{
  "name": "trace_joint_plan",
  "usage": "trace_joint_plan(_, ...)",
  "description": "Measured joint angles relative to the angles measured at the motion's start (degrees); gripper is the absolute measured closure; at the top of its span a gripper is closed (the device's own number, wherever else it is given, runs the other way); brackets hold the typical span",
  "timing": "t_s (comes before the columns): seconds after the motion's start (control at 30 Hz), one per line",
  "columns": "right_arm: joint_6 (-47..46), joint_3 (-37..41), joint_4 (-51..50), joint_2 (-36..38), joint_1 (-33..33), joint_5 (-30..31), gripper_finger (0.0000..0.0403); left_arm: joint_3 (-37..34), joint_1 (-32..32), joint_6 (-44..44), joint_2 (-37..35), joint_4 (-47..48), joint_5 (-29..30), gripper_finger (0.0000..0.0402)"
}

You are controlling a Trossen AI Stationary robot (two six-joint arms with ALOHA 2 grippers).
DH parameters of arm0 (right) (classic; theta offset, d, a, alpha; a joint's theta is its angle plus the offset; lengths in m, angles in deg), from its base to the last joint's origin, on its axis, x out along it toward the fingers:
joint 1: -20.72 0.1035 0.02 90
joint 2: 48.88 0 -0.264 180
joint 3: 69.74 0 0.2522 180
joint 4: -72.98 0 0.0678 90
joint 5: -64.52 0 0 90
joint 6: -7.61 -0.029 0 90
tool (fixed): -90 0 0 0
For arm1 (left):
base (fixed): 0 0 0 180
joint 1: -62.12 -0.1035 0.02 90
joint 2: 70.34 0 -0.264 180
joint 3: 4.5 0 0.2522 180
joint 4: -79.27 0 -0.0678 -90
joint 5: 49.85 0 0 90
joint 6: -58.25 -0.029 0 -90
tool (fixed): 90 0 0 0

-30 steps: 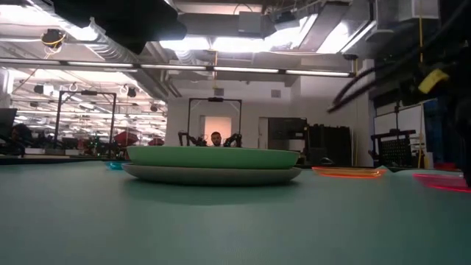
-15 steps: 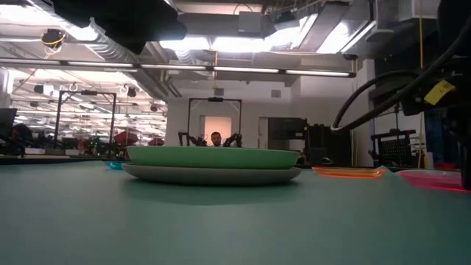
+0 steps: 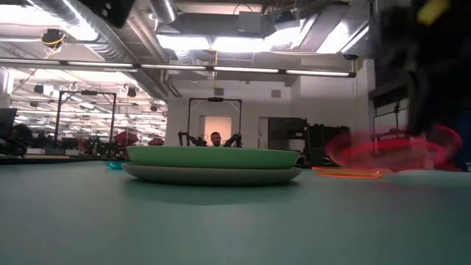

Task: Stack plastic plates
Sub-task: Stack the transparent pink plate on top of the orange plate

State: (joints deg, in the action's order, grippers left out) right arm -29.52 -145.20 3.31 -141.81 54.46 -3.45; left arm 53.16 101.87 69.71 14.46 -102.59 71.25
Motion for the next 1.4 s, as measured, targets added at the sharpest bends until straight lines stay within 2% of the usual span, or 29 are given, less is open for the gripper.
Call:
trace_joint_plan(0.17,15.2,-3.92,6.3,0.04,0.0,5.17,0.0402,0.02,2.68,-0.5,-1.29,0.93,2.07,0.0299)
trace_joint_plan(0.27,24.37,-4.21,12.97,0.07,-0.52,6.28,0.0402,0.02,3.72,-1.58,-1.29,1.1,3.75,0.0299)
trace_joint_plan(0.5,38.42,-4.21,27.62,0.07,-5.14,5.38,0.0402,0.02,3.8,-1.99,-1.29,1.08,4.28,0.0299)
trace_joint_plan(0.6,42.61,-4.21,32.95,0.07,-7.97,1.88,0.0402,0.02,3.82,-1.7,-1.29,1.05,4.28,0.0299)
trace_joint_plan(0.87,46.58,-4.21,44.45,-5.16,-16.15,-8.77,0.0402,0.02,3.78,-1.56,-1.29,0.99,4.26,0.0299)
trace_joint_plan(1.13,46.45,-4.21,48.51,-9.54,-21.61,-10.7,0.0402,0.02,3.78,-1.55,-1.27,0.99,4.35,0.0299)
trace_joint_plan(1.4,43.57,-4.21,49.11,-12.63,-23.77,-12.58,0.0402,0.02,3.78,-1.31,-1.27,0.99,4.35,0.0299)
